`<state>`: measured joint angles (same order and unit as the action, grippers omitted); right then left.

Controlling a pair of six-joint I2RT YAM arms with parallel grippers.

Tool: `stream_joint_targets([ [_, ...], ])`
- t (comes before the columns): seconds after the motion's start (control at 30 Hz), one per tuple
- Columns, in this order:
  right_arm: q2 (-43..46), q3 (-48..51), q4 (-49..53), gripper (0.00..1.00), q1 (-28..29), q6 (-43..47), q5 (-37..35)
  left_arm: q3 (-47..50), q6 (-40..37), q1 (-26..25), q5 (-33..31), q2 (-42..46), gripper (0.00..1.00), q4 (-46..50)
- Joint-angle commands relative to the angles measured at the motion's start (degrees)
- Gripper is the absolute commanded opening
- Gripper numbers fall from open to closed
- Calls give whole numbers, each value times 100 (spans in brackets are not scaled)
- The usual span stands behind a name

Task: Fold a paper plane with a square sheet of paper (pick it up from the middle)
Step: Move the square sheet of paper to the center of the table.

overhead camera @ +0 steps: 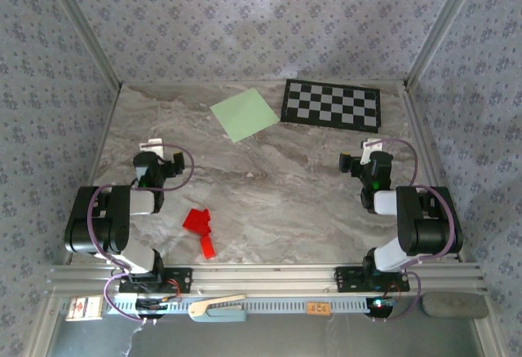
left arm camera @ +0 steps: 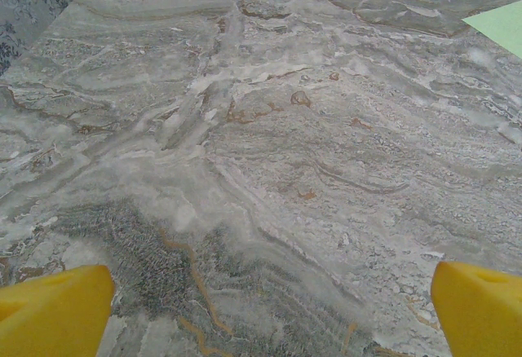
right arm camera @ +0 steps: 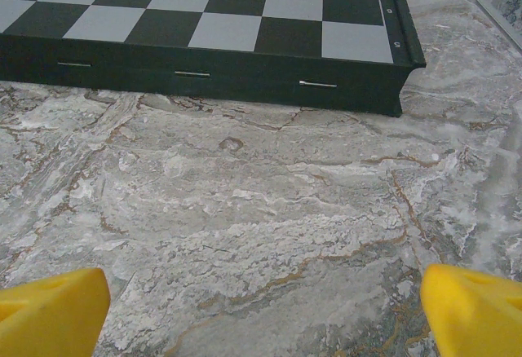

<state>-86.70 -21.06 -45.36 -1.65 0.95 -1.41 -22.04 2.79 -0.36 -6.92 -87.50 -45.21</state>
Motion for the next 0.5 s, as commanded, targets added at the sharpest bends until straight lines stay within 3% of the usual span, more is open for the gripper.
stream_joint_targets([
  [0.0,62,-90,-152,100,-29,84,67,-138,-63,36,-27,27,100,-160],
  [0.27,1340,-737,1775,100,5,-105,-148,-802,270,31,-423,1388,100,1821],
  [0.37,1605,-1320,2807,100,55,-599,-182,-1386,1102,31,-480,1689,100,2800],
  [0.47,1607,-1980,4000,100,98,-1292,-174,-2273,2066,35,-140,1595,100,4069],
])
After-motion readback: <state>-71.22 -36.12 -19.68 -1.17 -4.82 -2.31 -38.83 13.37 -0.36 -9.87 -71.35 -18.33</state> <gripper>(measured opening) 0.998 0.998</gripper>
